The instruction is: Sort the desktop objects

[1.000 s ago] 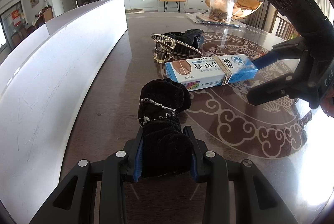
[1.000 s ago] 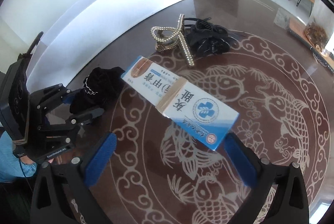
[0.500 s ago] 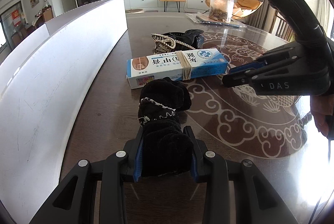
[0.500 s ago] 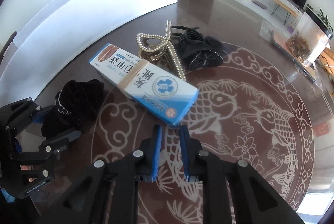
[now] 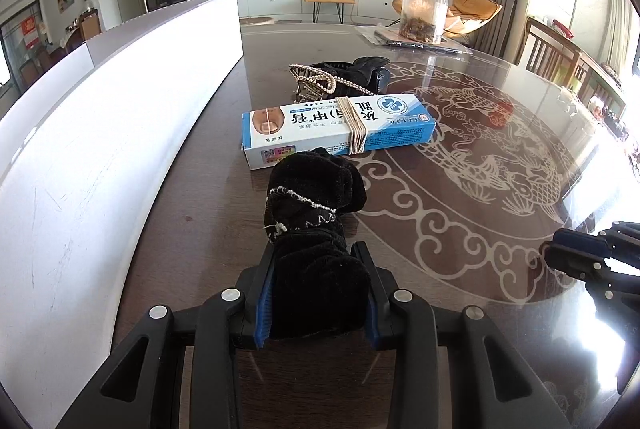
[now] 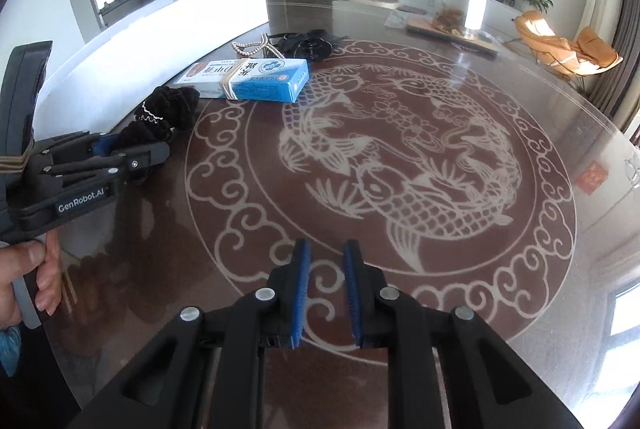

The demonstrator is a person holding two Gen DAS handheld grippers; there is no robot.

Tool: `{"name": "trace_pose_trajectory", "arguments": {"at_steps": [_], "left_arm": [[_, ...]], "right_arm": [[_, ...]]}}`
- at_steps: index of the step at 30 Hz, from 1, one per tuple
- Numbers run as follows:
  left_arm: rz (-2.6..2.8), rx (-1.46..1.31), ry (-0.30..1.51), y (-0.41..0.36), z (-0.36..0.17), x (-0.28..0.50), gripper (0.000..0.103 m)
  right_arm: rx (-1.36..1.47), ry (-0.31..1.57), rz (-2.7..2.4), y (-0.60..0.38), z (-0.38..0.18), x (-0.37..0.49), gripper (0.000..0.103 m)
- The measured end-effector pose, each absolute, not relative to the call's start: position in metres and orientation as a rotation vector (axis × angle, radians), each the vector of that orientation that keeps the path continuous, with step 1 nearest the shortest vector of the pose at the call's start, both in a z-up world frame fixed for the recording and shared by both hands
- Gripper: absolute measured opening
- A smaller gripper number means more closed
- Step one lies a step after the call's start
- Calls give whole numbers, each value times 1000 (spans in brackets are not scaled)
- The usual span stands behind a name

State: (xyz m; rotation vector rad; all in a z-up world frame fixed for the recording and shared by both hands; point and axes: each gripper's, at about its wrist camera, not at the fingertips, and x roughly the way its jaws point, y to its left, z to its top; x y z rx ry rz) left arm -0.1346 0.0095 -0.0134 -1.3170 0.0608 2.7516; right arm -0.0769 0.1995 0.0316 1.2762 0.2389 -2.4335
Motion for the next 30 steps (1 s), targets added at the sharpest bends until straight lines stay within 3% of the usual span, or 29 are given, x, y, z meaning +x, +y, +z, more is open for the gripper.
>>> {"name": "trace_pose_trajectory", "arguments": {"at_steps": [9,17,26,27,29,30], "left_arm": [[2745,-1313,42,7,-14,-135,35],[2738,-1309,24,4,-13,-134,35],[2736,-1307,53,6,-13,-132,35],[2735,-1307,51,6,-13,-132,35],[2747,-1309,41,5,-12,-131,35],[2756,-1313,26,3,-12,-129,35]], "right_arm": [[1249,254,-2468,214,31,-33,19],[1238,183,-2497,222,37,-35,19],[1224,266,-2442,210,42,-57,21],[1199,307,-2427,203,46,-68,27],[1147,446,-2364,178,56,-97,55],[1126,528,-2321,162,59,-111,84]]}}
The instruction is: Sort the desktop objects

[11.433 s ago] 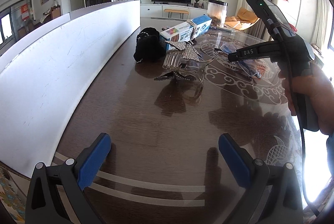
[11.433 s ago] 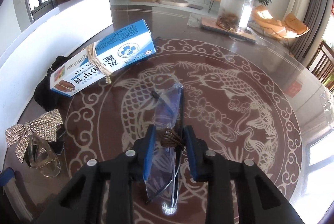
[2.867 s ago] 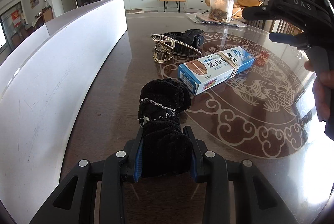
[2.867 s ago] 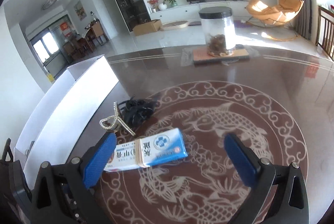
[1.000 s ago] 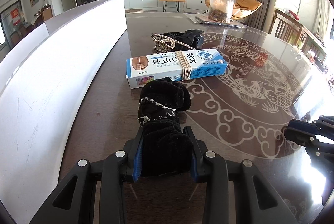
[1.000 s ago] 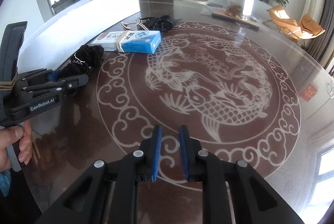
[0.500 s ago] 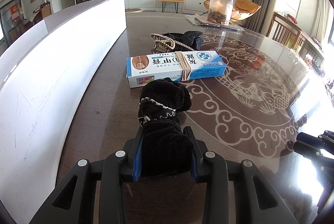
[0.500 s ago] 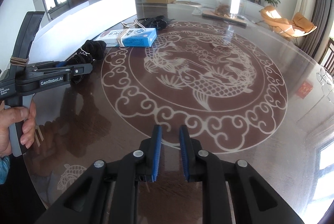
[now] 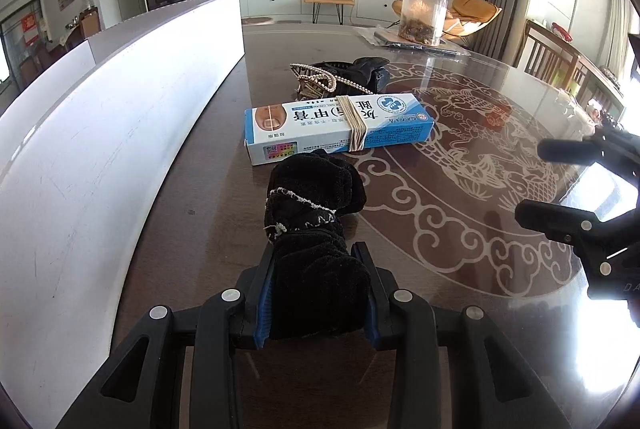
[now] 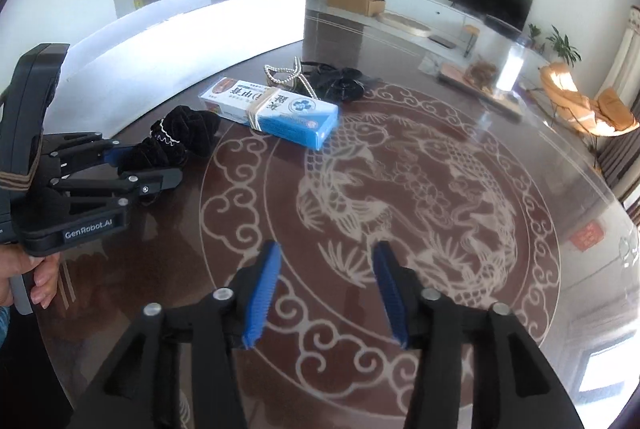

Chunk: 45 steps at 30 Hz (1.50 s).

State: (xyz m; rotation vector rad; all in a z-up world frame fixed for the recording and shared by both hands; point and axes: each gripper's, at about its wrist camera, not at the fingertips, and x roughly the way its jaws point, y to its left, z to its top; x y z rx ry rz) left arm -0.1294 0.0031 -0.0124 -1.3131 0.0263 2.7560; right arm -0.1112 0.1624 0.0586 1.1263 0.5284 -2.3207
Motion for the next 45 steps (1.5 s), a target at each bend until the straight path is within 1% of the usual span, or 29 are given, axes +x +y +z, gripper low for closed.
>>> {"name": "trace_pose_trajectory", "arguments": {"at_steps": [1,4,6,11,12,13,14,16,18,22,26,28,29,31,32,33,35,39,40,41,42,43,44,45], "left_arm": [[2761,-1314,1,0,-12,-127,35],[2768,-1310,-74,-10,-12,-121,35],[2769,-1309,-103,-14,-12,-120,35],[2779,-1318,-63,-9,-13,-119,35],[2777,-1317,-69,-9,-13,-119,35],[2774,-1314,-81,-10,-13,-119,35],[2771,-1311,-93,-10,-13,-119,35],[2770,-1310,-98,-8,-13,-119,35],[2773,-1313,-88,-5,-13,-118,35],[2778,-1317,-70,0,-13,-119,35],[2784,-1323,-39,7,-14,-121,35],[2789,-1329,-14,4,-16,-122,35],[2790,-1330,-5,4,-16,-123,35],[2791,-1333,3,4,-16,-125,35],[2790,-1332,2,3,-16,-125,35],[2790,-1332,0,2,-15,-125,38],[2788,-1332,4,1,-15,-124,38],[2788,-1335,46,5,-16,-125,42],[2784,-1333,46,5,-16,-125,44],[2778,-1342,49,5,-16,-125,59],[2773,-1372,55,6,-18,-127,85],[2766,-1408,57,5,-20,-131,95],[2751,-1437,51,5,-22,-134,102],[2747,-1436,41,4,-23,-135,103]], "right_arm": [[1099,605,-2280,147,61,-123,91],[1035,792,-2187,105,66,-154,91],[1050,849,-2122,80,63,-174,91],[1098,995,-1976,36,36,-195,90],[1116,996,-1954,32,32,-196,83],[1116,960,-1960,32,34,-197,69],[1130,947,-1985,33,35,-199,61],[1159,873,-2002,41,39,-199,58],[1181,857,-2020,53,39,-191,56],[1281,806,-2159,100,37,-159,56],[1347,727,-2329,156,37,-103,57],[1345,672,-2364,172,38,-78,60],[1333,627,-2378,179,40,-70,64],[1353,531,-2371,186,37,-65,100],[1360,505,-2372,190,34,-66,103],[1346,494,-2379,190,33,-66,103],[1328,507,-2351,187,23,-66,103],[1314,365,-2302,200,15,-77,103],[1307,374,-2301,200,13,-78,103],[1293,382,-2300,199,12,-77,103],[1285,375,-2303,199,11,-77,103],[1272,375,-2309,199,10,-77,103],[1254,366,-2320,200,10,-73,103],[1231,358,-2335,201,10,-68,103]]}}
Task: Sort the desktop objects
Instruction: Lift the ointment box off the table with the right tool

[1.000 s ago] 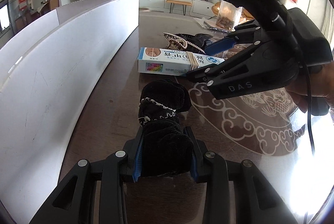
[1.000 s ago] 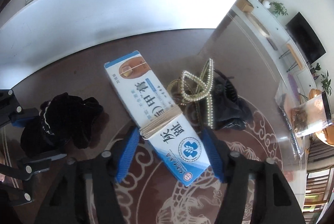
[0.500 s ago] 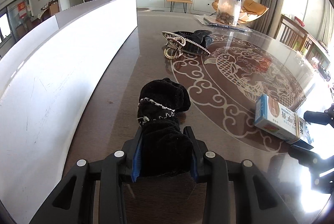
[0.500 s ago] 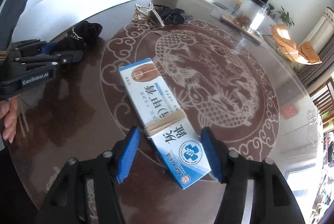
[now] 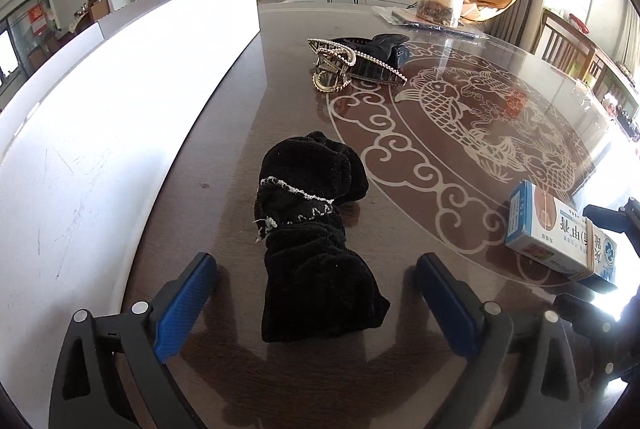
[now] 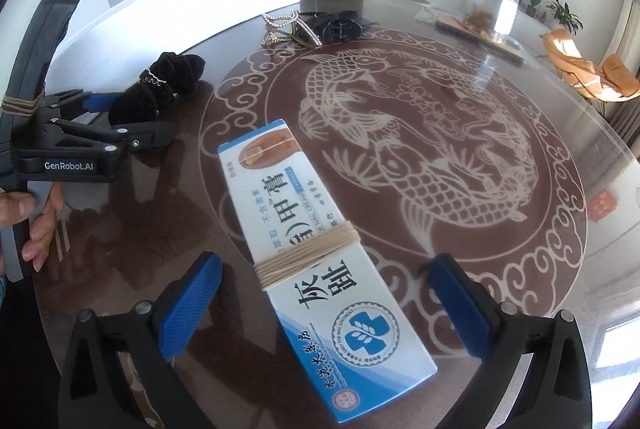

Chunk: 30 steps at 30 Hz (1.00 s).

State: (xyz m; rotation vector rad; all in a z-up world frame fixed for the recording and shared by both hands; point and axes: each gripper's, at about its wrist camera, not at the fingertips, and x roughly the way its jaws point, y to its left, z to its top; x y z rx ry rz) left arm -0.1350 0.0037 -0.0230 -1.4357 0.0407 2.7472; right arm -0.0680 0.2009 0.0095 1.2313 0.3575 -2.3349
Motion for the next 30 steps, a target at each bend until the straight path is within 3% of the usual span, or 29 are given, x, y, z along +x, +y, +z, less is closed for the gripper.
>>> {"name": "trace_pose_trajectory", "arguments": {"at_steps": [24,30], "left_arm": [[2687,-1409,24,0,-20,-128,103],[2634,-1394,104,1,-21,-112,103]], "right_arm": [[1210,344,-2351,204,9,-65,103],[1210,344,-2351,204,9,-65,103]]}}
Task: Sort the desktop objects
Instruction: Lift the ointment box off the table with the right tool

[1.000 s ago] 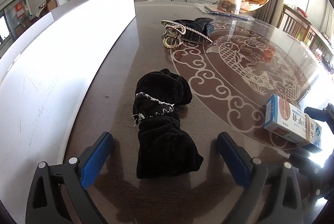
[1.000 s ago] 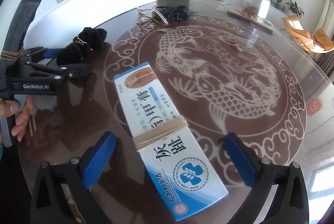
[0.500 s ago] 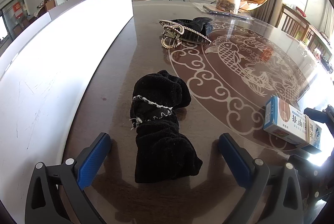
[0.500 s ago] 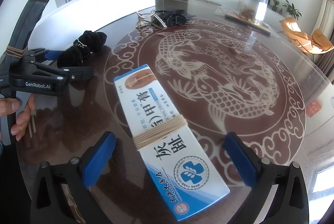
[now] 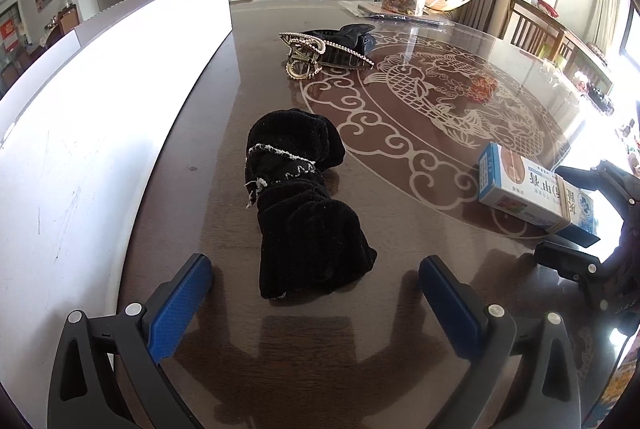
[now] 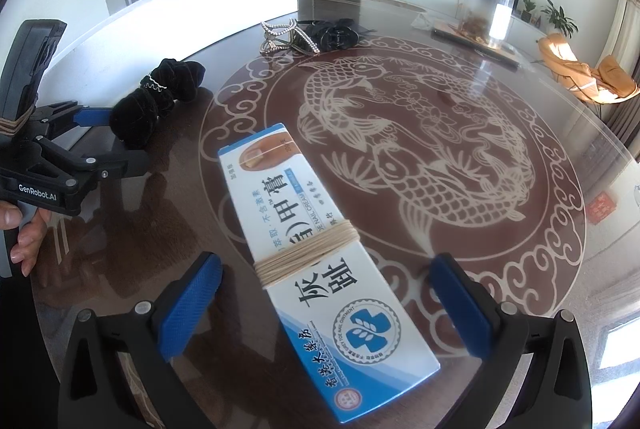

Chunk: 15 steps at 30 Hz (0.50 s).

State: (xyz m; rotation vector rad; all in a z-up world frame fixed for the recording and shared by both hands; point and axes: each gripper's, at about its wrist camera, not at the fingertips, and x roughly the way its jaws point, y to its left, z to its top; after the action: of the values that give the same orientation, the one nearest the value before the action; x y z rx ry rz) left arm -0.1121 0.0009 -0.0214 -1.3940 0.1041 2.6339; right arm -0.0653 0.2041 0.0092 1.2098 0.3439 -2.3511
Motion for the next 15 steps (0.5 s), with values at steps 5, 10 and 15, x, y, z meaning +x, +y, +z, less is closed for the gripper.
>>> {"name": "trace_pose_trajectory", "arguments": {"at_steps": [5,10,15], "left_arm": [[2601,-1402,155,2,-21,-113,103],[2613,-1431,231,-2,-16,-130,103],[2594,-1431,266,4,-11,-154,60]], "right_arm": [[1209,345,-2351,204,10,-65,103],[1259,448,-2196,193,15,-77,103],[1263,571,-2003,171,24,-86,68]]}}
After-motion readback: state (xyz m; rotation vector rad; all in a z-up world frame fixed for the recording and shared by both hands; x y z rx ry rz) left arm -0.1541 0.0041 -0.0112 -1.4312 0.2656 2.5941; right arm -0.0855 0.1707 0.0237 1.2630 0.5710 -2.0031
